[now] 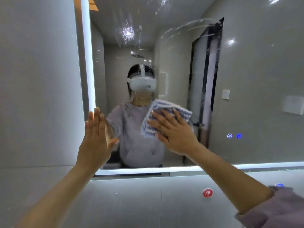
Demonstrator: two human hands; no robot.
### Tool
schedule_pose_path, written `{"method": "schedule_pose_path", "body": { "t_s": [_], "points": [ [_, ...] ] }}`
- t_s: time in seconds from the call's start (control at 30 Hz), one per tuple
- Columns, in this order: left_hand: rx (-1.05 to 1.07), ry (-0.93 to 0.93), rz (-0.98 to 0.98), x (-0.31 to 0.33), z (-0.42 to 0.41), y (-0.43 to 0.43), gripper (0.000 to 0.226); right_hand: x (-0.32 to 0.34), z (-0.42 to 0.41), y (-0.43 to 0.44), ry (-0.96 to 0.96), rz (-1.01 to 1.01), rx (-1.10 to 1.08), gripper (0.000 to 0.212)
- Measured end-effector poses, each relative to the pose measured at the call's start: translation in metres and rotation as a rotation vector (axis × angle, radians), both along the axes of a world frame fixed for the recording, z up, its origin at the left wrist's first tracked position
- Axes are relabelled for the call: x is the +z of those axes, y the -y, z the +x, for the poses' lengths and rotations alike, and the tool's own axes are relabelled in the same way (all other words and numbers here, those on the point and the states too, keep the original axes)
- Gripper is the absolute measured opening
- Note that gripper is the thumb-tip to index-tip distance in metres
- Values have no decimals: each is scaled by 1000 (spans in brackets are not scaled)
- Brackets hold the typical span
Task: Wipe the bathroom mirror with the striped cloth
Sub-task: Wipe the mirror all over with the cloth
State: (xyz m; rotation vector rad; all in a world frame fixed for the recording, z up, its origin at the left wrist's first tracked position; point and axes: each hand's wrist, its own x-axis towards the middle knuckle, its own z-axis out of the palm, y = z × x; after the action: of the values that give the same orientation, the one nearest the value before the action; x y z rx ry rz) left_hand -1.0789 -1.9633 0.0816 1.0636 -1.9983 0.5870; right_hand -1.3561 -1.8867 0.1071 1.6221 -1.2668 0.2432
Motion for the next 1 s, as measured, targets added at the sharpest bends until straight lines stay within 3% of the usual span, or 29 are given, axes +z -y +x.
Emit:
{"method": "schedule_pose_path", "body": {
  "t_s": [0.17,0.3,0.53,0.63,0.7,0.87,1.0],
  "points": [
    [5,5,9,0,-1,-2,89,87,21,10,298,-223,-9,61],
    [-14,3,12,1,0,-3,90,78,37,18,388,-238,28,61],
    [-14,15,-7,1,1,-3,83,6,40,16,-67,-29,48,56],
    [-13,24,-29,2,1,-3,82,32,32,11,-267,29,32,54],
    [-7,25,-20,2,0,-3,83,64,31,10,-299,24,12,53],
    [21,41,9,3,0,-3,86,150,37,13,72,-193,-67,53],
    [-9,24,6,2,-1,-2,86,149,54,23,297,-288,-27,55]
  ]
}}
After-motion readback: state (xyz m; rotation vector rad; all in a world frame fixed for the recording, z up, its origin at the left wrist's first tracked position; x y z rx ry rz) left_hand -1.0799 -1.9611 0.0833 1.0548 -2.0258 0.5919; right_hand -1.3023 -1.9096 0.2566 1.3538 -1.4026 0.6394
